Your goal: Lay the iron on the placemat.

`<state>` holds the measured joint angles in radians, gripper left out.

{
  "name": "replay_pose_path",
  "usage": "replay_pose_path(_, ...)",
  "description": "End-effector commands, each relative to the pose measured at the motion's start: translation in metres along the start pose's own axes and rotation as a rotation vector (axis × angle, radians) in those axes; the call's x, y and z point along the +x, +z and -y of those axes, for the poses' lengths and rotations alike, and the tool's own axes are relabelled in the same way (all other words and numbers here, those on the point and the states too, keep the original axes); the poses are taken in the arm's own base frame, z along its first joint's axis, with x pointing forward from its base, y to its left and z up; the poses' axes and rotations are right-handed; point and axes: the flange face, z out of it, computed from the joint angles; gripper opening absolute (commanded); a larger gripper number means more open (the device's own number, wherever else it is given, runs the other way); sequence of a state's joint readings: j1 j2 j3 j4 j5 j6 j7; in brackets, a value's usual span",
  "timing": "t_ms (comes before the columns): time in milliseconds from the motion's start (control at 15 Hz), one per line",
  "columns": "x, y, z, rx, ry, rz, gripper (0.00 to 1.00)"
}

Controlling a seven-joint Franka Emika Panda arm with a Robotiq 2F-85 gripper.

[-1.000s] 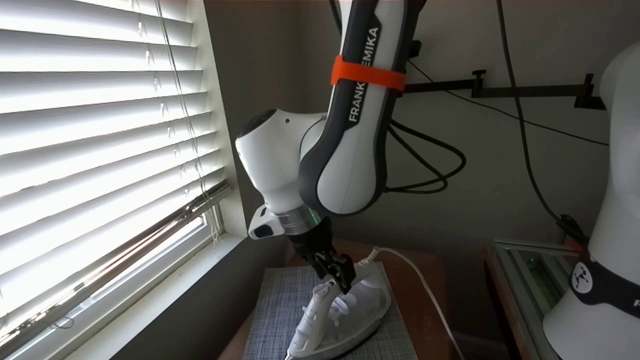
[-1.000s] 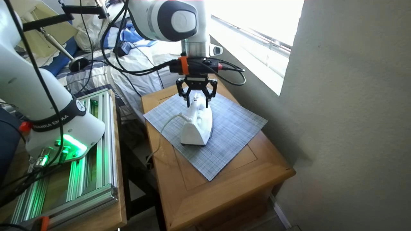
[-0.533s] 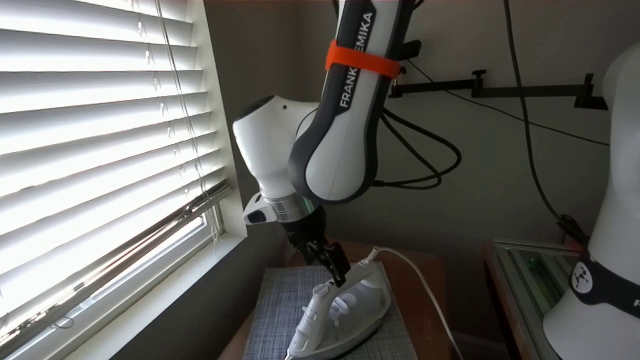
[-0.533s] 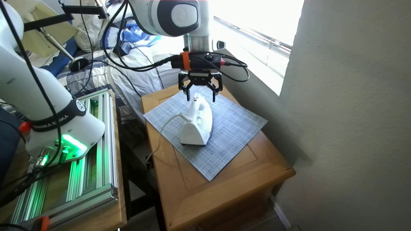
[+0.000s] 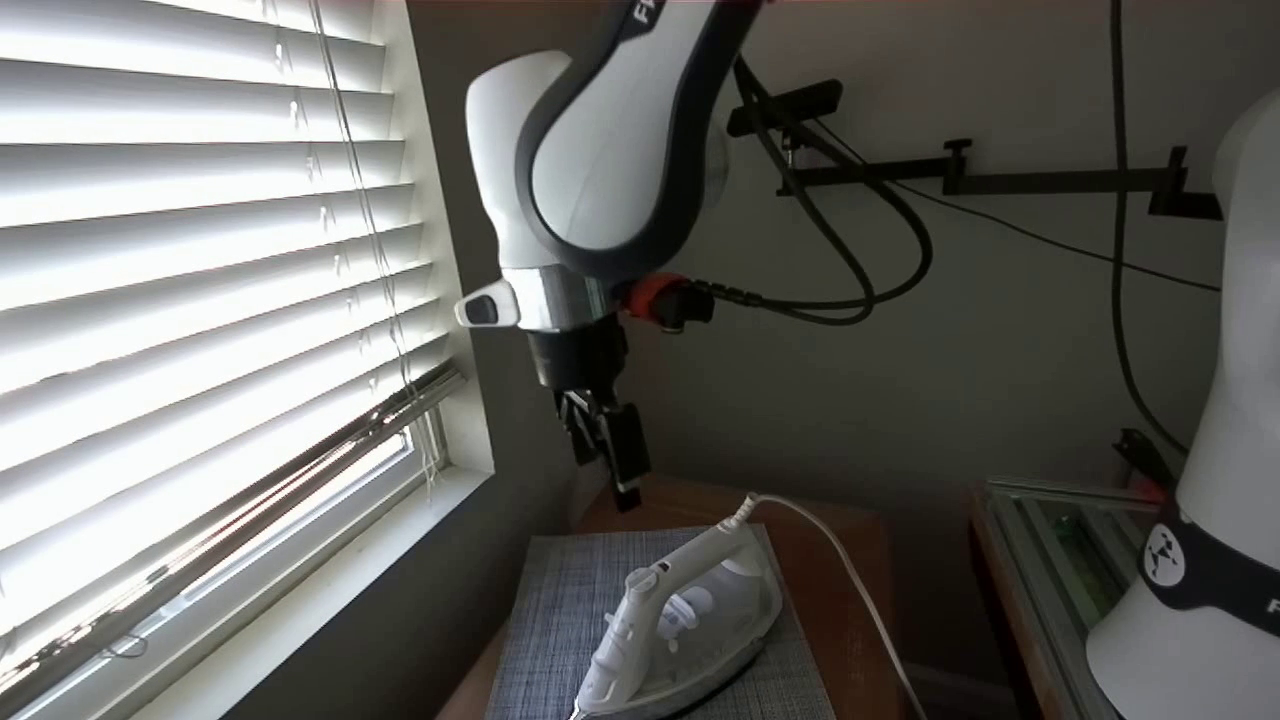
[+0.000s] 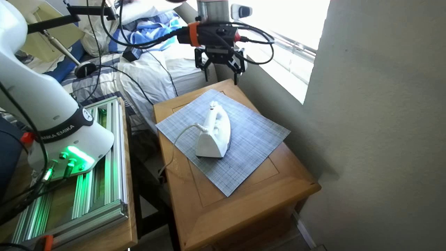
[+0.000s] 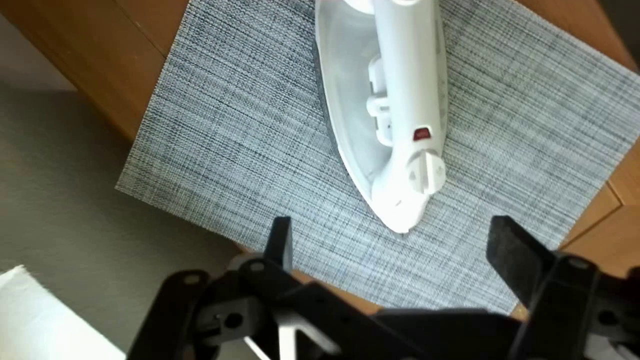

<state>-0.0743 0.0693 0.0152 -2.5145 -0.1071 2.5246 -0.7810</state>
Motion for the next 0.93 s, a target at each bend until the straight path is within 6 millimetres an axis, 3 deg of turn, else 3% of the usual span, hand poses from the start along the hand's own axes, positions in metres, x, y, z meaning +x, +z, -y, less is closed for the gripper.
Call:
replay_pose_path(0,-0.016,-0.046,0.012,0.038,0.115,-0.069,1.0)
replay_pose_path(467,-0.035,-0.096,0.029,0.073,0.283,-0.125,1.0)
replay_pose_path(733,-0.044,-0.112,0.045,0.081,0.317,-0.147,1.0)
replay_pose_path(800,-0.035,-0.103,0.029,0.061,0.29,-0.116,1.0)
replay_pose_path(867,-0.036,-0.107,0.033,0.061,0.293,-0.124,1.0)
